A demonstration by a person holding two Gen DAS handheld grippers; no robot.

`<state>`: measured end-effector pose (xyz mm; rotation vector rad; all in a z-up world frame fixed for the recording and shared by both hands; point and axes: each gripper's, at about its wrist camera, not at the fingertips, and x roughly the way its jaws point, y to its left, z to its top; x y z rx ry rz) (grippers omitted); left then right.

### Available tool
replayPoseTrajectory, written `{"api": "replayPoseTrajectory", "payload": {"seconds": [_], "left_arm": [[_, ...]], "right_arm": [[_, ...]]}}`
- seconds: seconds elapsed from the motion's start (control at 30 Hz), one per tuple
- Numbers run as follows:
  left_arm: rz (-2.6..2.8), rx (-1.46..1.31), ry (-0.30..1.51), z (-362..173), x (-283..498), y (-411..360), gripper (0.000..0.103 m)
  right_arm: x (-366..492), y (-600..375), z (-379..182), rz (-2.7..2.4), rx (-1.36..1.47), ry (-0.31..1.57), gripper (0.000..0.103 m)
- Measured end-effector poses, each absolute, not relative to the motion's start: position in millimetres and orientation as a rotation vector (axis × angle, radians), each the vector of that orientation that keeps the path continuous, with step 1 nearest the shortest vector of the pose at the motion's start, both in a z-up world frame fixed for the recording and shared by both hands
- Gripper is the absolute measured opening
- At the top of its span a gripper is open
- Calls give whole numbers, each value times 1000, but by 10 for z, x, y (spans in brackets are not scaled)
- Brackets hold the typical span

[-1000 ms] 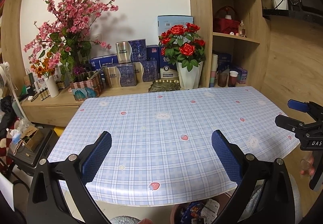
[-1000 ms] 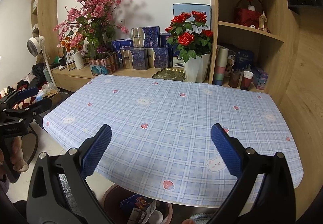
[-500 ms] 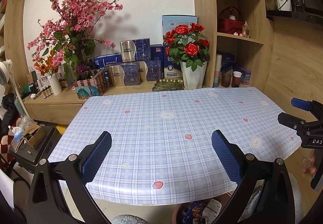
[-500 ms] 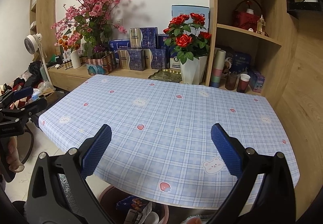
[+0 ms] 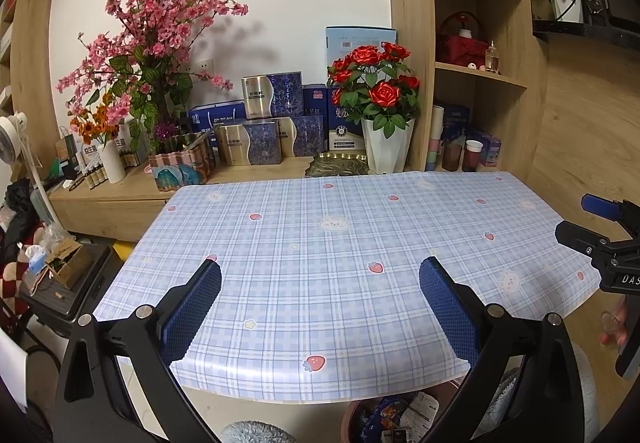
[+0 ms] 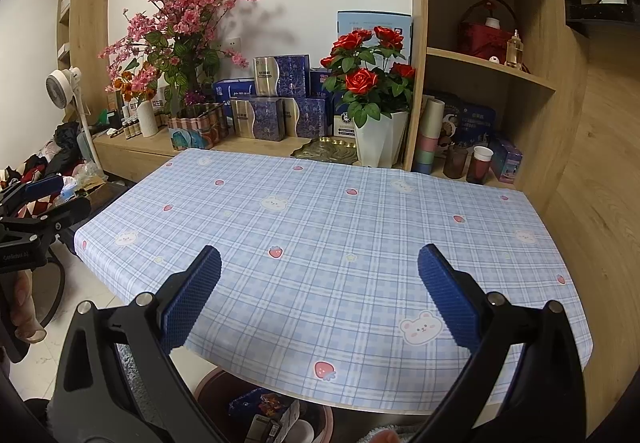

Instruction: Collect trash

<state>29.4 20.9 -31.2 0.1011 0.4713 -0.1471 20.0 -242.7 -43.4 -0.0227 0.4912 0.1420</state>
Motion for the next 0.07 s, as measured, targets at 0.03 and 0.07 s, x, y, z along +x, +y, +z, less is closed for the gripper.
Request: {"api": "replayPoseTrajectory", "payload": {"seconds": [0.03, 0.07], "left_arm": [[-147, 101, 473, -314, 302, 207, 97], [-147, 101, 473, -312, 305, 207, 97]], "right_arm": [[205, -2432, -433, 142, -23, 492, 97], [208, -2439, -437, 141, -22, 493, 97]]}}
